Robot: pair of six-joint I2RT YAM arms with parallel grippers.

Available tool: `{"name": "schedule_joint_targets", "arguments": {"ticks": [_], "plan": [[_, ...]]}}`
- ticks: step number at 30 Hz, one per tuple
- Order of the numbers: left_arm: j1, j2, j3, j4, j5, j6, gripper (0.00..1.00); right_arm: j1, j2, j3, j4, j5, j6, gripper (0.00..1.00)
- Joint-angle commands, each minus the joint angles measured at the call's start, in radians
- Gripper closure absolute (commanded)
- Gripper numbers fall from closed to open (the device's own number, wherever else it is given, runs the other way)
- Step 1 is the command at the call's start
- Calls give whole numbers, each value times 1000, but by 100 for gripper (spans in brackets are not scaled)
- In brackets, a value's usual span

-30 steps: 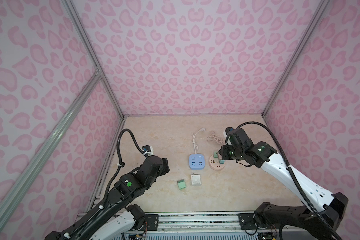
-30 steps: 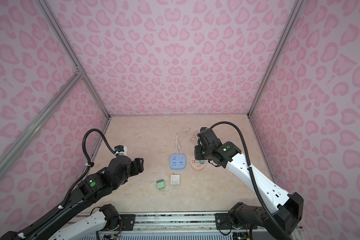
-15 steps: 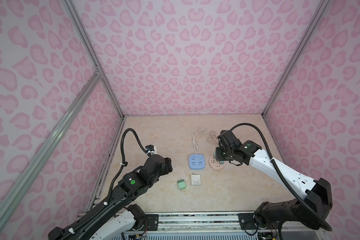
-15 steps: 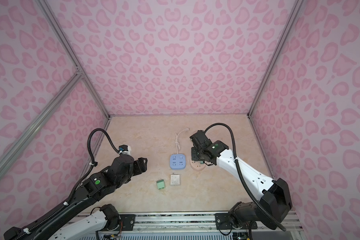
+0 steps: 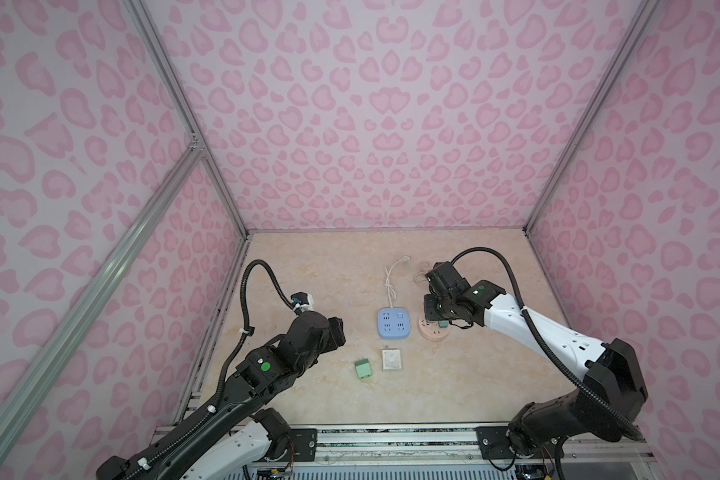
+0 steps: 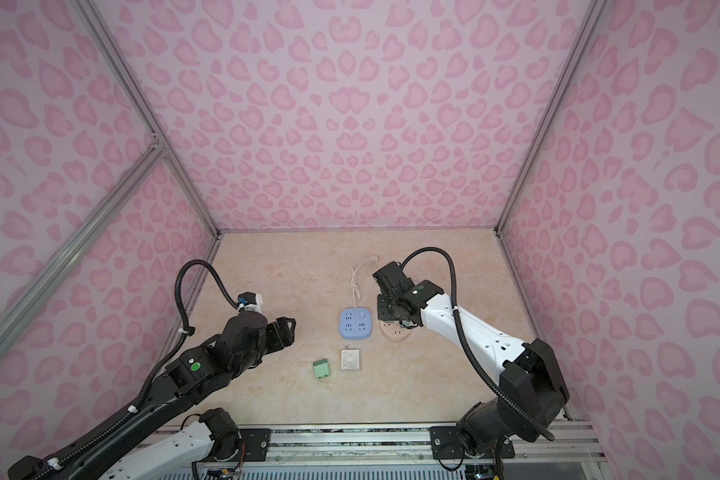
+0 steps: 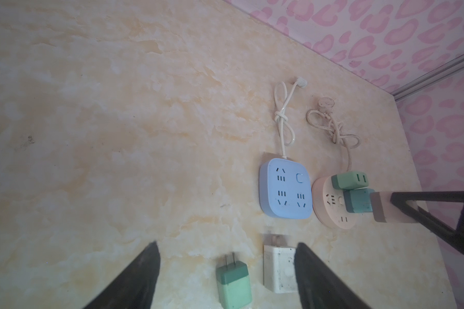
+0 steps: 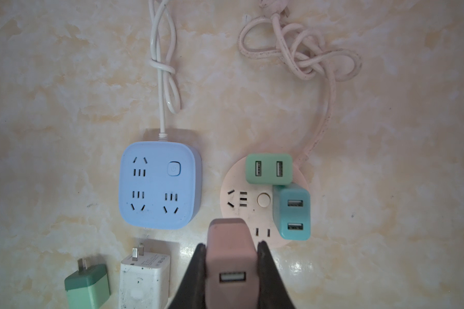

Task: Insert the plug
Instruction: 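Move the pink adapter over the free socket of the pink strip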

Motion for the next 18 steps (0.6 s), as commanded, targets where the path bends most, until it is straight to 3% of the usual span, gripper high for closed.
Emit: {"name": "schedule_joint_targets", "arguments": {"ticks": [1,18], "plan": [[0,-10,-7,13,-8,-6,19,2,18,-12,29,11,11,100],[4,-19,-29,22,-23,-22,20,13,89,-16,76,94,-15,100]]}}
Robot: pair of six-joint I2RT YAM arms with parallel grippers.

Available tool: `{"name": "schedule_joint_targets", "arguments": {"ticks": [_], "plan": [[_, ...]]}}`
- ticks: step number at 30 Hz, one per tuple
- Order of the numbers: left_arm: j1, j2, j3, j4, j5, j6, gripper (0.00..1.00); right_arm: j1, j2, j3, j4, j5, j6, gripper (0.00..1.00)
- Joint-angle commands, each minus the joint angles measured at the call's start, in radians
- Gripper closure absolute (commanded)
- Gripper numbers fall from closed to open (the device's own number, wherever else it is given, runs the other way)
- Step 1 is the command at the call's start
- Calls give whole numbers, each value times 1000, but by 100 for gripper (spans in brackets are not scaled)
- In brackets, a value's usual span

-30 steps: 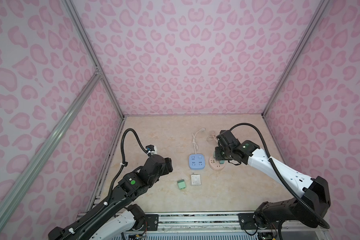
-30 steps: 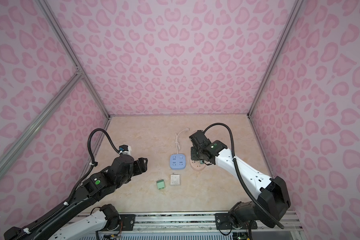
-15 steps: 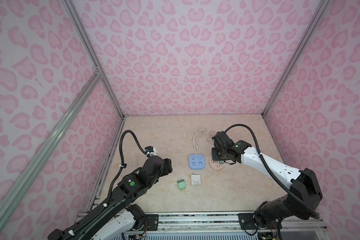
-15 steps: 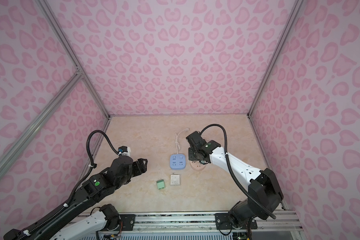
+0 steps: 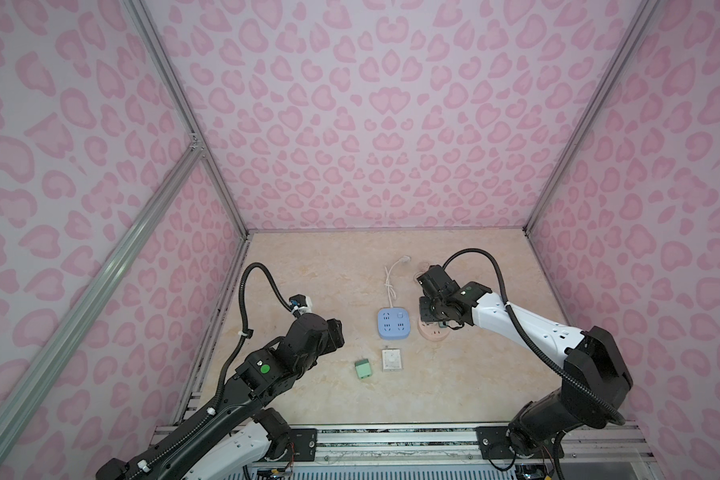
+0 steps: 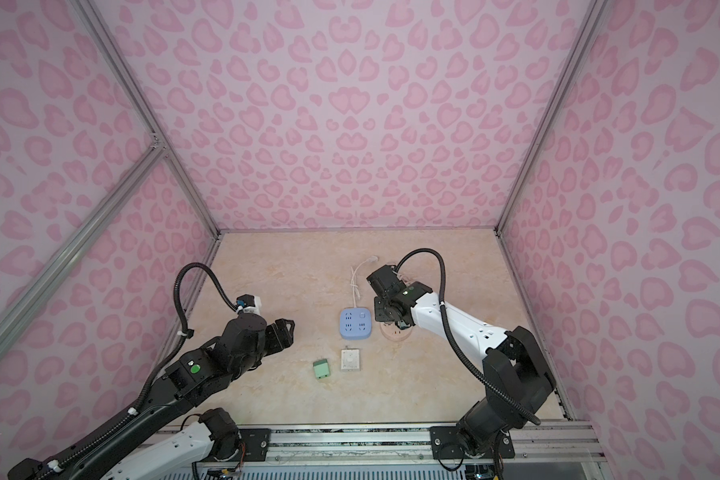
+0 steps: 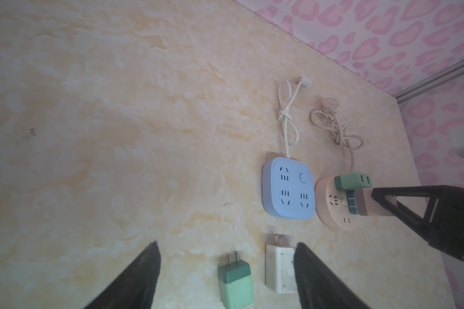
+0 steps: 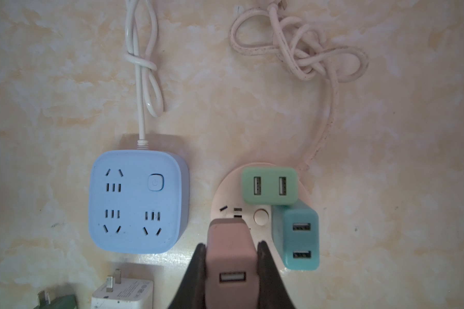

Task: Insert the plug
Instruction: 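Move the pink adapter over the free socket of the pink strip, then lower the pink adapter prongs into the pink strip socket with the right gripper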

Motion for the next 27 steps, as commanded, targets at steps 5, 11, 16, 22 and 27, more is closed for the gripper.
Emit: {"name": "schedule_joint_targets", "arguments": {"ticks": [5,11,16,22,27], "plan": [[3,-1,-8,22,-16,-1,20,7,26,-3,10,26,-4,100],[2,-4,-17,28,-14,-3,20,18,44,-7,9,47,2,100],[3,-7,-25,29,-15,-3,20,25,52,-11,3,85,4,100],[4,-15,-34,35,-17,-3,20,29,70,-11,4,97,2,100],[4,-20,-35,23,-29,-5,20,32,89,-13,13,90,12,100]]}}
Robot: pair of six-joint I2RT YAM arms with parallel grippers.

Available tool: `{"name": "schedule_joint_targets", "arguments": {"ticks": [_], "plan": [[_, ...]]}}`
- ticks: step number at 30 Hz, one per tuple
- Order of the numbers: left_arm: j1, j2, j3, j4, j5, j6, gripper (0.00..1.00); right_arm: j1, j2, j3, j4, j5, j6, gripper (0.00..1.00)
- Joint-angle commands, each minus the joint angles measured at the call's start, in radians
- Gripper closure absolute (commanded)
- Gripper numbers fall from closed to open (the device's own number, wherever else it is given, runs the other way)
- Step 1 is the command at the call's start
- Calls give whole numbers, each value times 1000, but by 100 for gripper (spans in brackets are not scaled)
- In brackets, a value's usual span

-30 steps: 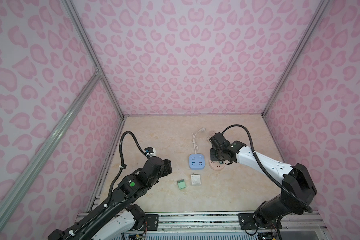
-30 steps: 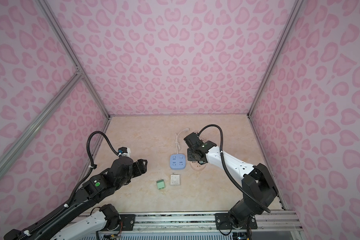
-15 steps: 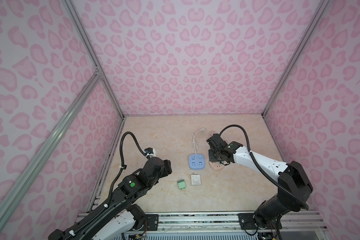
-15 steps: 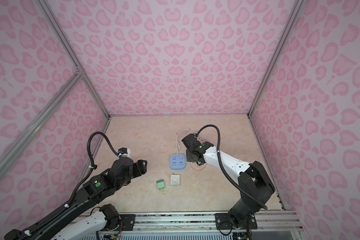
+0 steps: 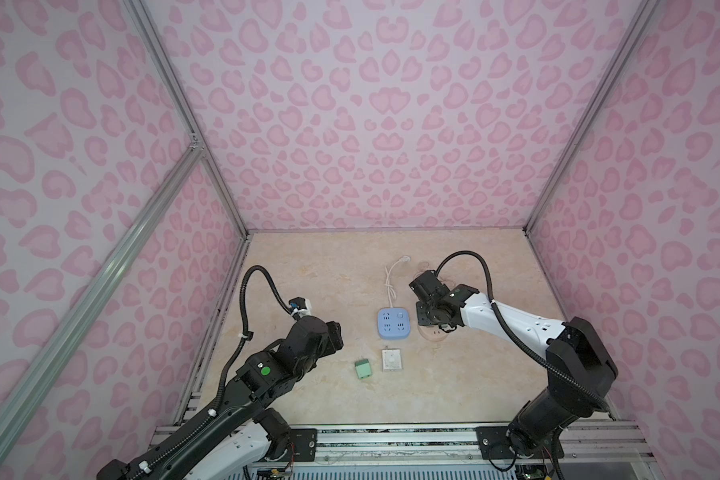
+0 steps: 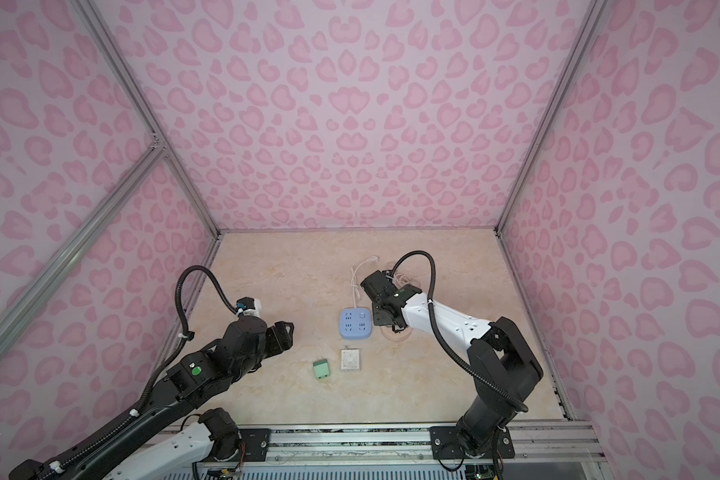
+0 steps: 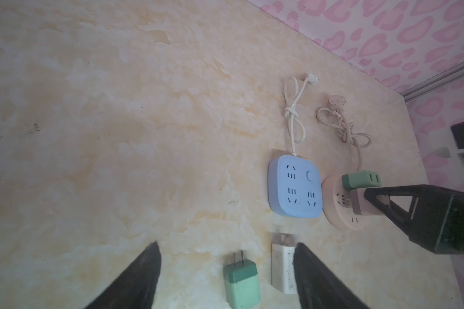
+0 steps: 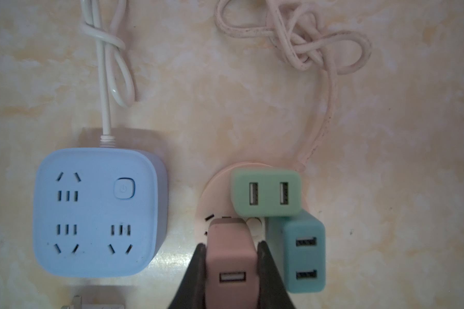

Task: Insert the plug
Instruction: 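Lower the pink adapter prongs into the pink strip socket with the right gripper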

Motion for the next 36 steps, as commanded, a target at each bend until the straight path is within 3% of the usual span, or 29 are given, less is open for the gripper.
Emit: {"name": "schedule_joint_targets", "arguments": {"ticks": [1,17,26,36], "plan": [[2,-9,-6,15,-28,3,20,1,14,-6,10,17,10,100],[4,-70,-22,-15,-76,-18,22,2,56,16,-41,59,14,100],[3,-49,-21,2,-61,-16,21,-31,92,17,-45,-47,27,100],[3,-44,-34,21,-58,-17,21,-42,133,23,-86,-84,26,100]]}}
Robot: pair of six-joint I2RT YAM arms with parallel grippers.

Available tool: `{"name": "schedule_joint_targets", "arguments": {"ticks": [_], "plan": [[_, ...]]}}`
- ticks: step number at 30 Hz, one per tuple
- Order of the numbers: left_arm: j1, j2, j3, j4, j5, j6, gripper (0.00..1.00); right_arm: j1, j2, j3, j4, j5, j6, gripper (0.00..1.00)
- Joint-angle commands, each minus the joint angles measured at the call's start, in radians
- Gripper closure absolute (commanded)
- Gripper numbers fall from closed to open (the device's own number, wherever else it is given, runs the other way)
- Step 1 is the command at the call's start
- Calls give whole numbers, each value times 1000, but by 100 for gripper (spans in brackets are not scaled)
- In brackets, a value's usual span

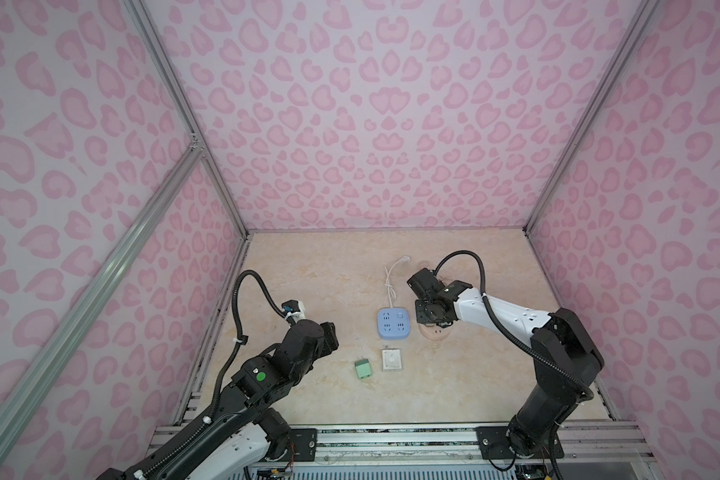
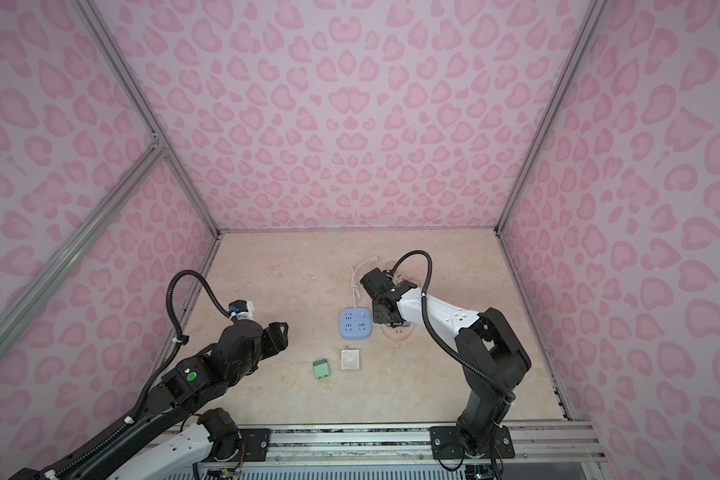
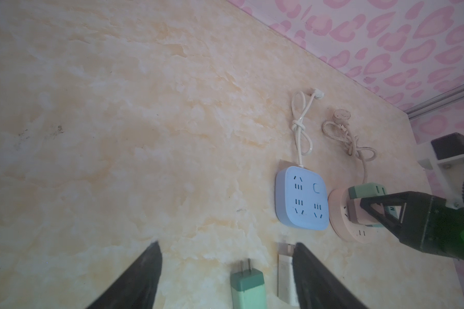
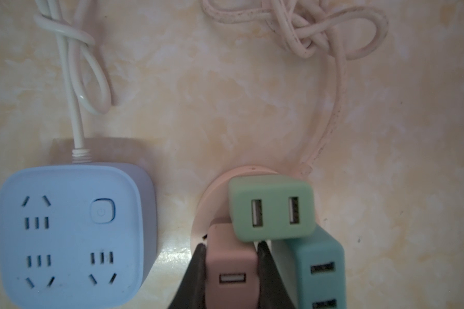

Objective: Insert the plug

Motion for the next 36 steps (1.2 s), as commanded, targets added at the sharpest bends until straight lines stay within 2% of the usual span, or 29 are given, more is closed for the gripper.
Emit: {"name": "schedule_joint_targets", "arguments": {"ticks": [1,13,20,36], "plan": [[1,8,-4,30,-2,1,21,-6,36,-21,-75,-71,2,100],[0,33,-12,61,28,-1,21,-36,125,-42,-92,-214,-9,100],[2,38,-15,68,40,-5,22,-36,122,-39,-102,-225,-27,100],[1,62,7,85,66,-4,22,-38,-5,-23,-113,-182,-19,99]]}}
